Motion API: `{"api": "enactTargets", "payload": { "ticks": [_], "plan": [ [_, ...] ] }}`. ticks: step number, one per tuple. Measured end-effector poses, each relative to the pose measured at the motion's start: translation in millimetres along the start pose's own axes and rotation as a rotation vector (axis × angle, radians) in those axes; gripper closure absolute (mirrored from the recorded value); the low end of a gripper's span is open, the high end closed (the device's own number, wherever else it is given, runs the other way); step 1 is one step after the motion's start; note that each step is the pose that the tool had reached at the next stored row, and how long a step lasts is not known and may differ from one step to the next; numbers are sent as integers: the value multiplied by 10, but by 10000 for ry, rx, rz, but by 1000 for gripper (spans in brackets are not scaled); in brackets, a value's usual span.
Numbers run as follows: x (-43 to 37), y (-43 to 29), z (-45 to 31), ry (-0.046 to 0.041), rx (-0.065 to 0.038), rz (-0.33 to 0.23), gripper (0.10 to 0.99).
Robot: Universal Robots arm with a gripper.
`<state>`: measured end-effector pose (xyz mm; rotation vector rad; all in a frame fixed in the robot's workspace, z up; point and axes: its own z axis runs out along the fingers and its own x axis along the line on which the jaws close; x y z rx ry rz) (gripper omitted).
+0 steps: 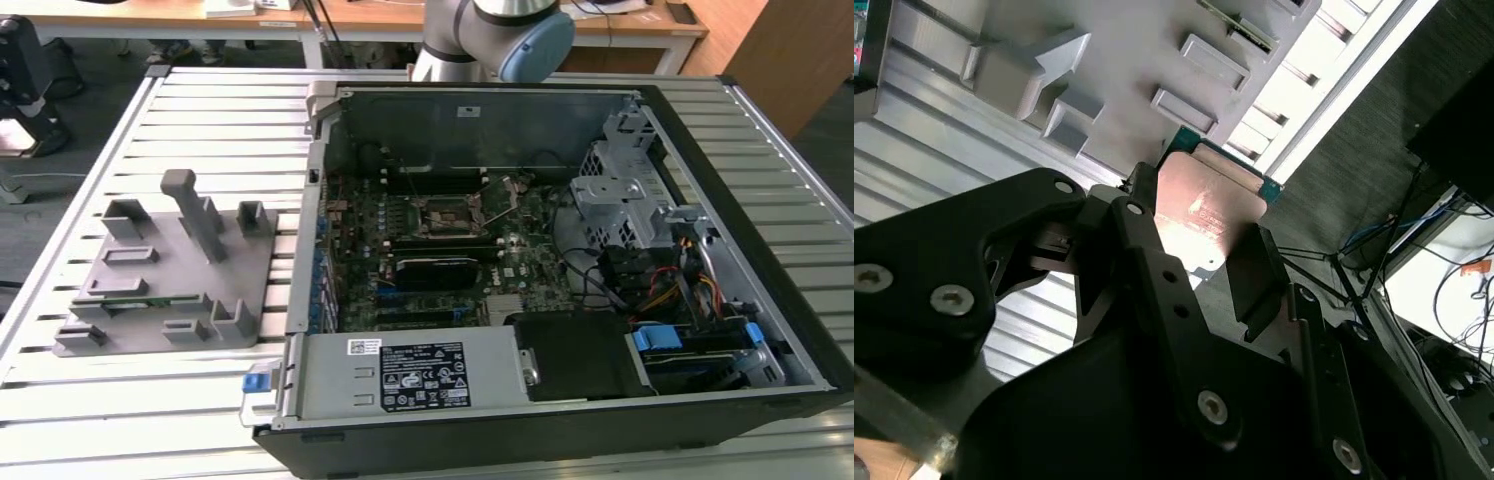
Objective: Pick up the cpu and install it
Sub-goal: 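Pick up the cpu and move it towards the insertion slot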
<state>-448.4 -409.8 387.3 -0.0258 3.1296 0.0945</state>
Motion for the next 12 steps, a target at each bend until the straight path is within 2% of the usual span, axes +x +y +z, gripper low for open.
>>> {"api": "enactTargets", "payload": {
  "ticks": [12],
  "plan": [
    [-44, -1, 1, 1, -7, -14, 561]
  ]
}}
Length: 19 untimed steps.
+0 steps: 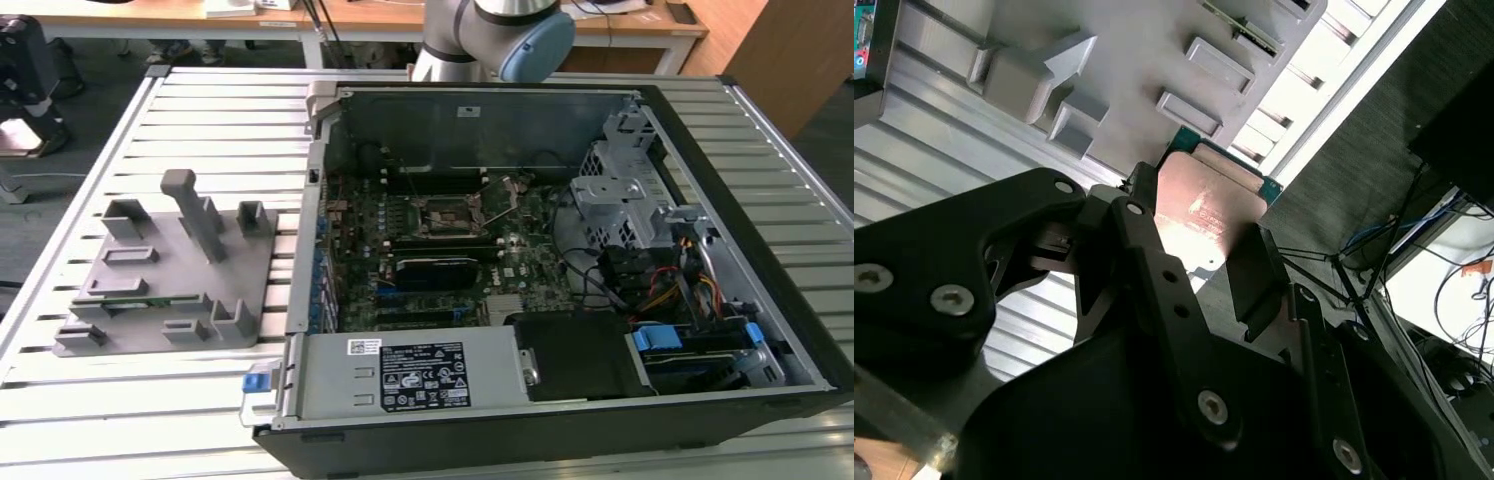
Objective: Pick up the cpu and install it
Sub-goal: 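Pick up the cpu and move it towards the insertion slot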
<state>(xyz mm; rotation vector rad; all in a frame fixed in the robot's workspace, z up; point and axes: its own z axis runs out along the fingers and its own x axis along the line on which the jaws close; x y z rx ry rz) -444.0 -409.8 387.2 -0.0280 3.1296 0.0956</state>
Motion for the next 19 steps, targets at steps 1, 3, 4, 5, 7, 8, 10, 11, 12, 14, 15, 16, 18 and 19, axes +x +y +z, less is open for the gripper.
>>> {"api": "enactTargets", "payload": {
  "ticks": [1, 3, 4, 5, 7, 8, 10, 11, 12, 14, 15, 16, 18, 19],
  "plan": [
    [-3, 0, 0, 0, -1, -3, 561],
    [-7, 0, 0, 1, -4, -8, 561],
    [-10, 0, 0, 1, -5, -13, 561],
    [-12, 0, 0, 1, -5, -18, 561],
    [-15, 0, -1, 3, -5, -24, 561],
    [-16, 0, -1, 3, -5, -28, 561],
    [-18, 0, 0, 2, -5, -33, 561],
    [-18, 0, 0, 3, -5, -35, 561],
    [-22, 0, 0, 3, -5, -41, 561],
    [-28, 0, 0, 4, -5, -48, 561],
    [-29, 0, 0, 4, -5, -48, 561],
    [-30, -1, 0, 4, -5, -49, 561],
    [-35, 0, 0, 4, -5, -51, 561],
    [-39, -1, 0, 4, -5, -53, 561]
  ]
}}
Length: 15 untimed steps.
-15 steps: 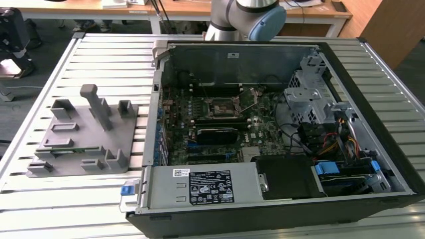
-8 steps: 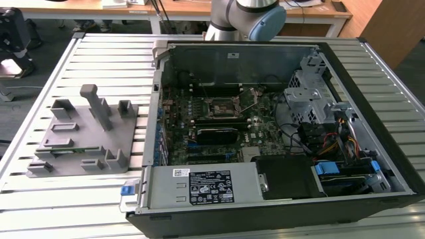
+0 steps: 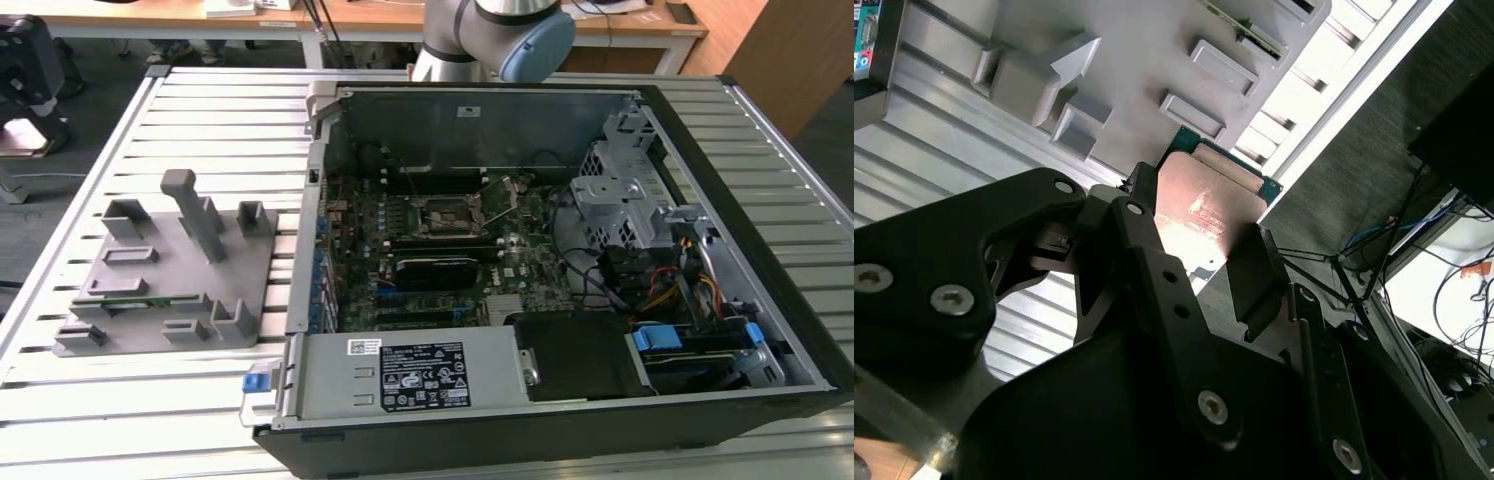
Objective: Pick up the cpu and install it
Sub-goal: 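Pick up the cpu and move it towards the insertion slot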
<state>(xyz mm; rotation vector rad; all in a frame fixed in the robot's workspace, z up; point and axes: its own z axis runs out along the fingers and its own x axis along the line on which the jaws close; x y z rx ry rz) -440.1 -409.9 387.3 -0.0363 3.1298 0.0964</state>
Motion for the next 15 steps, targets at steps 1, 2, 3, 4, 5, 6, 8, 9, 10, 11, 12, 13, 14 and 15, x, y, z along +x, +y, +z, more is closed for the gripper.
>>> {"api": "enactTargets", "payload": {
  "ticks": [1, 2, 3, 4, 5, 6, 8, 9, 10, 11, 12, 13, 14, 15],
  "plan": [
    [-6, -1, 0, 1, 0, -1, 561],
    [-14, -1, 0, 0, 0, -1, 561],
    [-23, 0, 0, 0, 0, -1, 561],
    [-32, -1, 0, 0, 0, -2, 561],
    [-42, -1, 0, 0, 0, -2, 561],
    [-52, -1, 1, -1, 0, -2, 561],
    [-70, -2, 1, 0, 0, -4, 561],
    [-77, -2, 1, 0, 0, -5, 561],
    [-84, -2, 1, 0, 0, -5, 561],
    [-91, -2, 1, -1, 0, -6, 561],
    [-96, -2, 1, 0, 0, -6, 561],
    [-100, -2, 1, 0, 0, -5, 561],
    [-102, -2, 1, -1, 0, -6, 561],
    [-106, -2, 1, 0, -1, -7, 561]
  ]
}}
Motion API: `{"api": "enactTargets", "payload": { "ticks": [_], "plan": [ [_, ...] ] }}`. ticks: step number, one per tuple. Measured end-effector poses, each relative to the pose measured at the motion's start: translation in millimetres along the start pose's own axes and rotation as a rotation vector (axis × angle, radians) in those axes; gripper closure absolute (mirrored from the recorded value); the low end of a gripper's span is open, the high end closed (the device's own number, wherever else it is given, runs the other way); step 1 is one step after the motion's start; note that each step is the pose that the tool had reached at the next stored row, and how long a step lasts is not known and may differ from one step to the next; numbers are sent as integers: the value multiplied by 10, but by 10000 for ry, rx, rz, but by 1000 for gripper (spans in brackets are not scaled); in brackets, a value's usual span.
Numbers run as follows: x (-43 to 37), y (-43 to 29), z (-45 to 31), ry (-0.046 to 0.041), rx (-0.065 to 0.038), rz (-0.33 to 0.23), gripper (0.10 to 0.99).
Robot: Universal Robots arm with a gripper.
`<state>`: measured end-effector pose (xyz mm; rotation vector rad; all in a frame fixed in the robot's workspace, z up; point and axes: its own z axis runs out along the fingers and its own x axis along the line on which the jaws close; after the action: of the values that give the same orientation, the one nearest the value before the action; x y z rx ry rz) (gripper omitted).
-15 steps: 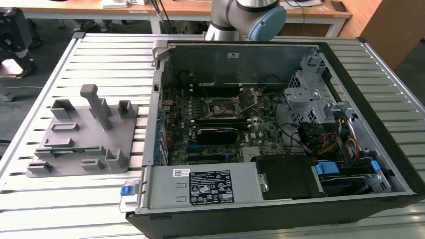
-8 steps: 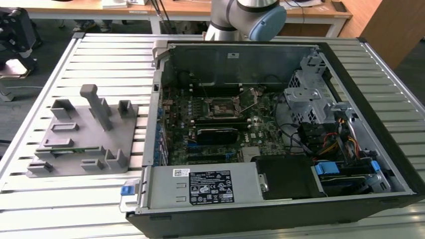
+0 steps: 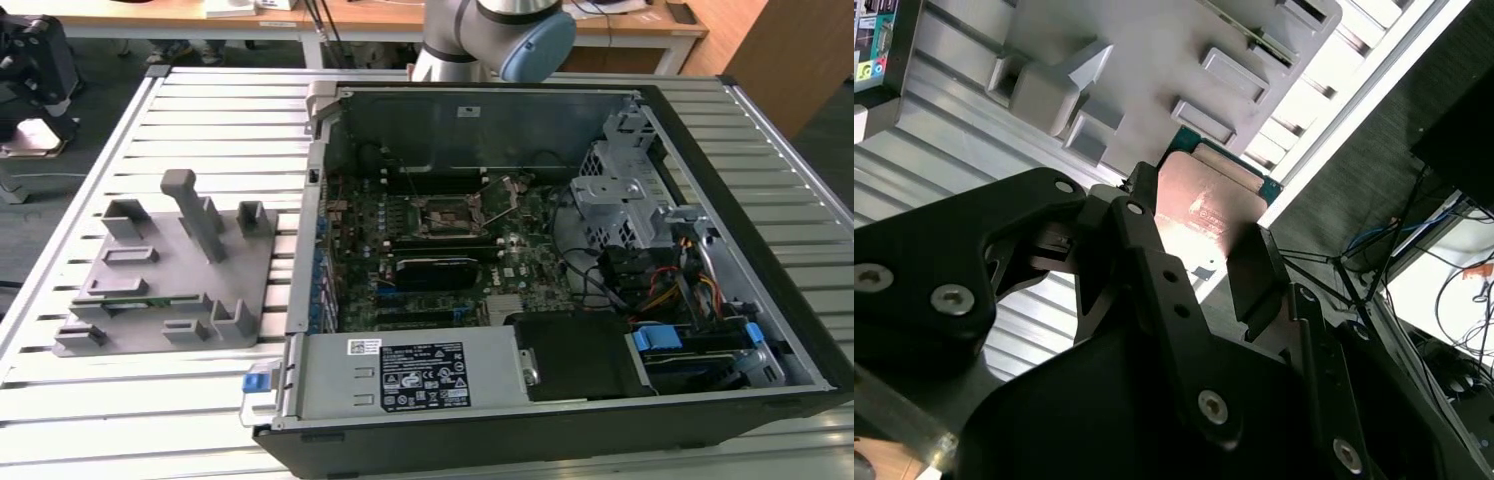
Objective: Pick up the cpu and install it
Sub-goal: 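Pick up the cpu and move it towards the insertion slot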
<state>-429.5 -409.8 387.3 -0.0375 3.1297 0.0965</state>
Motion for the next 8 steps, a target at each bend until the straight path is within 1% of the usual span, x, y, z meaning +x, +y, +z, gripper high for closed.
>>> {"api": "enactTargets", "payload": {
  "ticks": [8],
  "plan": [
    [-18, 0, -1, 2, 1, -2, 561]
  ]
}}
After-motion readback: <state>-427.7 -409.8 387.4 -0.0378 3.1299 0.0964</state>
